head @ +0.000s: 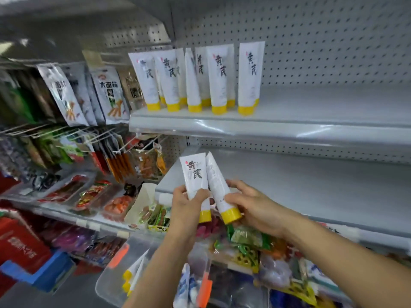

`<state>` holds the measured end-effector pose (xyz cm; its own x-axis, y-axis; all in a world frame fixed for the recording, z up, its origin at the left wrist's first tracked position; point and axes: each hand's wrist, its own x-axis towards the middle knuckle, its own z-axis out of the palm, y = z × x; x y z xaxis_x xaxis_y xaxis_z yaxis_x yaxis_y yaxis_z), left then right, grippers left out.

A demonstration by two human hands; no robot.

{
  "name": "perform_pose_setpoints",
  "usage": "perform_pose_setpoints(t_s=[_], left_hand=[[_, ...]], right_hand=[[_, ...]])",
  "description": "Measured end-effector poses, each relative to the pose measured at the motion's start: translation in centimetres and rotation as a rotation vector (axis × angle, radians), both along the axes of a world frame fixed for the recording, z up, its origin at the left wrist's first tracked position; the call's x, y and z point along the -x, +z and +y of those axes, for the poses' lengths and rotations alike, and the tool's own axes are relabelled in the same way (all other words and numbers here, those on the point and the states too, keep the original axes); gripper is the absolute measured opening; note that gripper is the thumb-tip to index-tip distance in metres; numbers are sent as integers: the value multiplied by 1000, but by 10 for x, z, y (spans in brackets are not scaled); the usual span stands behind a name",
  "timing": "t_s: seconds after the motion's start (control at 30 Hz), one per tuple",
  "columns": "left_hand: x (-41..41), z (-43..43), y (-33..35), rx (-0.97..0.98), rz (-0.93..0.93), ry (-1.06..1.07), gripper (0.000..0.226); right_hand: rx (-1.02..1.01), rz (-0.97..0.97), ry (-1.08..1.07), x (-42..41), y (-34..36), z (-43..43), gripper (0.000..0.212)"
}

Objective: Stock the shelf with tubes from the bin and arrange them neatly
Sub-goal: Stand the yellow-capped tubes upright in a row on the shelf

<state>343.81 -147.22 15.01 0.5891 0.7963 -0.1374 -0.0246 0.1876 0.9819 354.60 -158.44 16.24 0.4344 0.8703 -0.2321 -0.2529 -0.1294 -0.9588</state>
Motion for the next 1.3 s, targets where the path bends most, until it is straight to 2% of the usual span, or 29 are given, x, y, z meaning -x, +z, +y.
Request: perform_pose_setpoints(t_s=[0.13,0.23,0.5,0.63,0.8,0.93,1.3], left_hand=[[-10,-10,45,-146,-45,-21,33],[-21,-16,73,-257,-60,-62,35],[-60,-28,116,-333,-162,-72,31],[-72,-29,121,-470,-165,-112,48],[-85,-18,124,-560,-157,-126,51],[-91,-9,126,-565,-153,-136,53],[-100,4,125,-545,-195,-163,51]], right_hand=[[-58,-190,17,-10,41,-20,39],[-95,-362,-25,-19,69,-28,33],[-198,-544,-423,-66,141,-37,34],[-153,-677,-577,-101,160,-27,37],[-14,-792,-624,-143,155,-4,44],[85,-811,-626,-161,152,7,52],[184,-828,-689,-188,151,23,52]])
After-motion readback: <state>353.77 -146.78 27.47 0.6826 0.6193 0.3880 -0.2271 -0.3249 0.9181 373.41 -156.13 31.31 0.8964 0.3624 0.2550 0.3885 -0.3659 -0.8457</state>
